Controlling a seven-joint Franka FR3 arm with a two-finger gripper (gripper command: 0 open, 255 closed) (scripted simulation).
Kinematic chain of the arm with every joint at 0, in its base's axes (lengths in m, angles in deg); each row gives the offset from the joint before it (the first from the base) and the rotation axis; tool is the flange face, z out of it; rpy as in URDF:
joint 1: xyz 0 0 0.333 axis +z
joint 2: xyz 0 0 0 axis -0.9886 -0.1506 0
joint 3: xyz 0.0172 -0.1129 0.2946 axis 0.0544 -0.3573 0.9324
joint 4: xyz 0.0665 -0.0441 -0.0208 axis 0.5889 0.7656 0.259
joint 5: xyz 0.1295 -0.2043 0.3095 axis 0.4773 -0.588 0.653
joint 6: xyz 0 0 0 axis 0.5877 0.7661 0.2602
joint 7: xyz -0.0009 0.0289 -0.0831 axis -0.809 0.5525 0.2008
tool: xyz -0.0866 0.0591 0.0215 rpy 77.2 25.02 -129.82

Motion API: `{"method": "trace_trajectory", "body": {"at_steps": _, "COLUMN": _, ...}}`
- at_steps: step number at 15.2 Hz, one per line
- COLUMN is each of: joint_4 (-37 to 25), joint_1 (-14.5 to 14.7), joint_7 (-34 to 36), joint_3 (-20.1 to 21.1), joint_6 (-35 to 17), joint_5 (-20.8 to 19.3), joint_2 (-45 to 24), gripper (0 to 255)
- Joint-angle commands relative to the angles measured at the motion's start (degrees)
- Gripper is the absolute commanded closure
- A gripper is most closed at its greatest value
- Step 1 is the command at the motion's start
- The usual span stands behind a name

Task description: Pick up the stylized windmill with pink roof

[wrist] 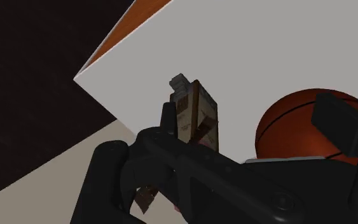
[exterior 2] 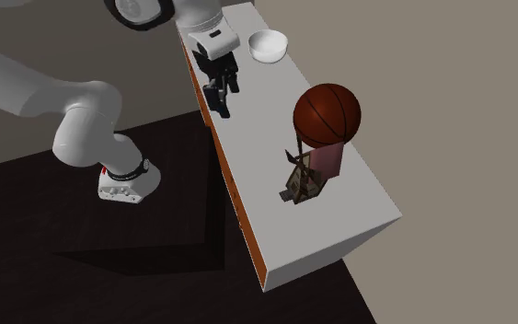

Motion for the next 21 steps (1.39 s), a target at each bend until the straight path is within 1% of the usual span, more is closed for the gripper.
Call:
{"method": "trace_trajectory", "body": {"at_steps": 1, "joint_4": 1.45, "joint_1": -1.77, "joint_7": 6.23, "joint_3": 2.44, "joint_6": -5.40, "joint_5": -0.14, "joint_2": -2.46, "gripper": 0}}
{"method": "trace_trajectory", "body": {"at_steps": 5, "joint_4": 2.49, "joint_1": -6.35, "joint_7": 18.62, "joint_3": 7.53, "joint_6": -15.41, "joint_5": -1.91, "joint_2": -9.35, "gripper": 0}}
{"method": "trace_trajectory", "body": {"at_steps": 9, "joint_4": 1.33, "joint_1": -12.45, "joint_7": 32.62, "joint_3": 13.11, "joint_6": -23.91, "joint_5": -6.35, "joint_2": -17.60, "gripper": 0}}
{"method": "trace_trajectory", "body": {"at_steps": 12, "joint_4": -0.90, "joint_1": -18.01, "joint_7": 44.70, "joint_3": 17.56, "joint_6": -28.69, "joint_5": -12.19, "joint_2": -24.30, "gripper": 0}}
{"method": "trace_trajectory", "body": {"at_steps": 15, "joint_4": -4.27, "joint_1": -23.68, "joint_7": 58.39, "joint_3": 21.66, "joint_6": -31.52, "joint_5": -20.61, "joint_2": -31.37, "gripper": 0}}
{"method": "trace_trajectory", "body": {"at_steps": 16, "joint_4": -5.45, "joint_1": -25.04, "joint_7": 62.58, "joint_3": 22.53, "joint_6": -31.89, "joint_5": -23.46, "joint_2": -33.48, "gripper": 0}}
{"method": "trace_trajectory", "body": {"at_steps": 21, "joint_4": -4.34, "joint_1": -25.91, "joint_7": 66.78, "joint_3": 23.06, "joint_6": -34.84, "joint_5": -27.99, "joint_2": -36.37, "gripper": 0}}
